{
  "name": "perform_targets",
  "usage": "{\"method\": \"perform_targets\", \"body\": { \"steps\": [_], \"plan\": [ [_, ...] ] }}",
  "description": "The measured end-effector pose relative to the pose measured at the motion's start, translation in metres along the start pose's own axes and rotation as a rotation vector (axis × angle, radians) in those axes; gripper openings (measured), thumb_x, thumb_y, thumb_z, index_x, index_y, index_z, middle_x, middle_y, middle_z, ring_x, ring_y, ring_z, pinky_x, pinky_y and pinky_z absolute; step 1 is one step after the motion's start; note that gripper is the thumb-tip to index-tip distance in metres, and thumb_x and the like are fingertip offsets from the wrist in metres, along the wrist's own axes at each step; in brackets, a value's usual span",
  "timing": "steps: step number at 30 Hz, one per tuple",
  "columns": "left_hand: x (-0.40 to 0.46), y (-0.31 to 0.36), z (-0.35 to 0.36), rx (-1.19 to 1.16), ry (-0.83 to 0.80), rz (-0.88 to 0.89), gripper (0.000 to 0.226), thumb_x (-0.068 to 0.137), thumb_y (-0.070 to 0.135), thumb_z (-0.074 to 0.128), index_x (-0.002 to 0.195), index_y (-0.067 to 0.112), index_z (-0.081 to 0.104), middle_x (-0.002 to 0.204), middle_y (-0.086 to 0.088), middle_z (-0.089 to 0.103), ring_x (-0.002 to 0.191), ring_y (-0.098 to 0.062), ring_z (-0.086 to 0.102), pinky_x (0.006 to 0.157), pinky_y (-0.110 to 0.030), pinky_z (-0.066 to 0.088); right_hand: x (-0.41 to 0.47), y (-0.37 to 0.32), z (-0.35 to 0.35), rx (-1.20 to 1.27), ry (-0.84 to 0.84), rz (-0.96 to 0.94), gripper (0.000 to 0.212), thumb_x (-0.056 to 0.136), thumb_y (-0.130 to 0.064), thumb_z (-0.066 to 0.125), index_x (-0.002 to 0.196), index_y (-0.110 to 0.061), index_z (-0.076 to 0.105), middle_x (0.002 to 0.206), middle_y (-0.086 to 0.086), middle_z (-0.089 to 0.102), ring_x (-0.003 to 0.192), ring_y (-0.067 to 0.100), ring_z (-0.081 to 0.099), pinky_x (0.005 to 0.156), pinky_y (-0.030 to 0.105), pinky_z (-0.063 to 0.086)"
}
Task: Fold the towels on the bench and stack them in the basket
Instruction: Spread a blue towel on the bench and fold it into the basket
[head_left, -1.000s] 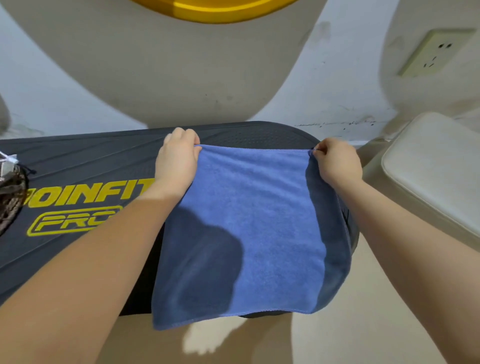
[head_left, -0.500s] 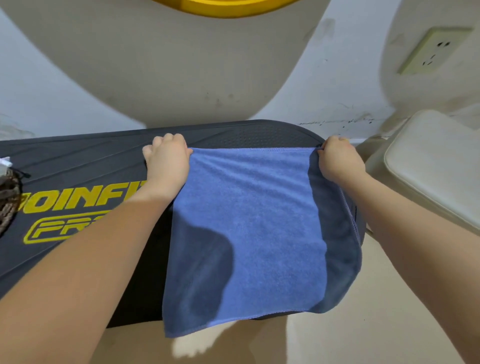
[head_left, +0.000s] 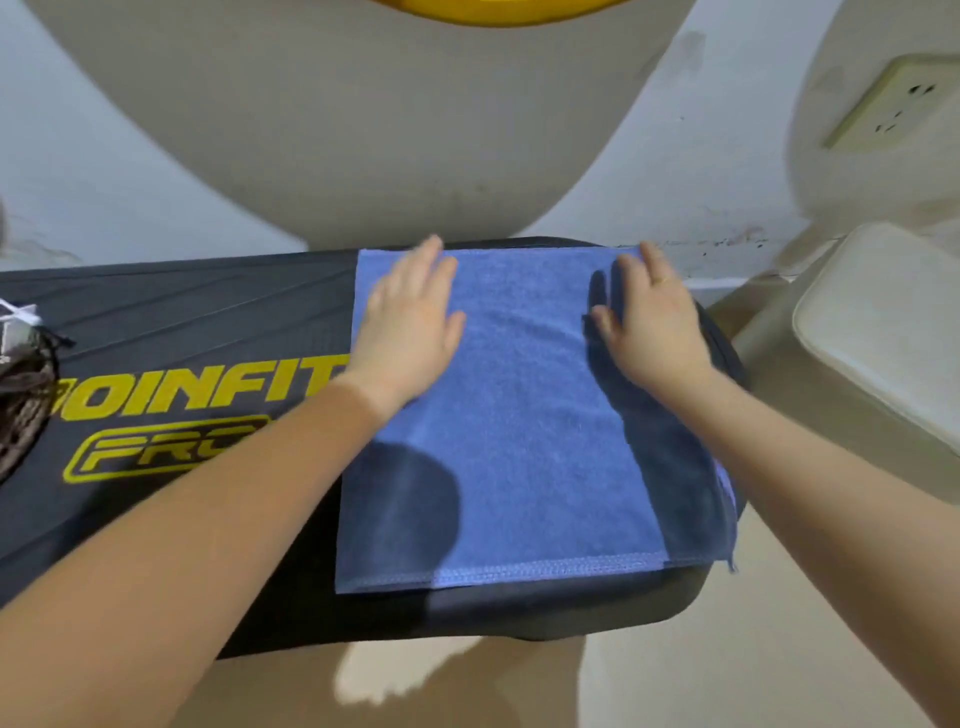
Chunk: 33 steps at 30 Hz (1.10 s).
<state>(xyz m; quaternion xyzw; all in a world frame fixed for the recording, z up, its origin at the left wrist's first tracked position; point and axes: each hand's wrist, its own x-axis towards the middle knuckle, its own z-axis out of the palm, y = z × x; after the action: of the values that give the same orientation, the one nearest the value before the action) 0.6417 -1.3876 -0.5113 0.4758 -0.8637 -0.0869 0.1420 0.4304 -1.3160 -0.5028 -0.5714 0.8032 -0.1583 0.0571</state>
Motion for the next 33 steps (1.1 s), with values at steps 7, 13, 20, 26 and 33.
{"method": "perform_targets", "body": {
  "steps": [7,13,20,26,33],
  "plan": [
    [-0.056,-0.011,0.014,0.133,-0.264,-0.006,0.077,0.084,0.066,0.017,0.148,0.025,0.007,0.158,0.001,-0.001,0.146,-0.02,-0.001,0.117,-0.036,0.0,-0.062,0.009,0.016,-0.176,-0.263,-0.107,0.068,0.094,-0.057,0.021,0.15,-0.021,0.007,0.159,-0.003,0.0,0.147,0.017,0.0,0.118,0.039,0.002],
    [-0.112,-0.014,-0.005,0.184,-0.165,0.079,0.071,0.082,0.051,0.026,0.129,0.005,0.053,0.137,-0.017,0.05,0.125,-0.032,0.049,0.109,-0.038,0.029,-0.101,0.03,-0.011,-0.173,-0.308,0.135,0.06,0.098,-0.046,0.018,0.15,-0.02,0.004,0.16,0.001,-0.001,0.147,0.023,0.001,0.118,0.045,0.004],
    [-0.179,-0.002,-0.004,0.174,0.082,0.471,0.03,0.096,0.042,0.03,0.094,0.018,0.048,0.093,-0.002,0.05,0.081,-0.019,0.042,0.069,-0.029,0.031,-0.147,0.052,-0.046,-0.062,-0.188,0.149,0.026,0.093,-0.022,0.047,0.114,-0.008,0.05,0.118,0.012,0.048,0.104,0.032,0.051,0.073,0.036,0.044],
    [-0.175,-0.008,-0.023,0.23,-0.145,0.496,0.02,0.083,0.034,0.039,0.083,0.017,0.049,0.073,-0.004,0.057,0.061,-0.025,0.059,0.051,-0.028,0.045,-0.177,0.062,-0.045,0.516,-0.266,0.483,0.024,0.086,-0.027,0.06,0.071,-0.01,0.052,0.065,0.005,0.059,0.064,0.021,0.053,0.065,0.031,0.043],
    [-0.17,-0.012,-0.041,0.223,-0.256,0.516,0.023,0.08,0.024,0.041,0.09,0.015,0.059,0.078,-0.002,0.062,0.066,-0.024,0.061,0.046,-0.025,0.048,-0.184,0.055,-0.027,0.845,-0.216,0.664,0.03,0.089,-0.013,0.054,0.06,-0.012,0.044,0.061,0.01,0.051,0.055,0.019,0.046,0.055,0.023,0.042]
  ]
}}
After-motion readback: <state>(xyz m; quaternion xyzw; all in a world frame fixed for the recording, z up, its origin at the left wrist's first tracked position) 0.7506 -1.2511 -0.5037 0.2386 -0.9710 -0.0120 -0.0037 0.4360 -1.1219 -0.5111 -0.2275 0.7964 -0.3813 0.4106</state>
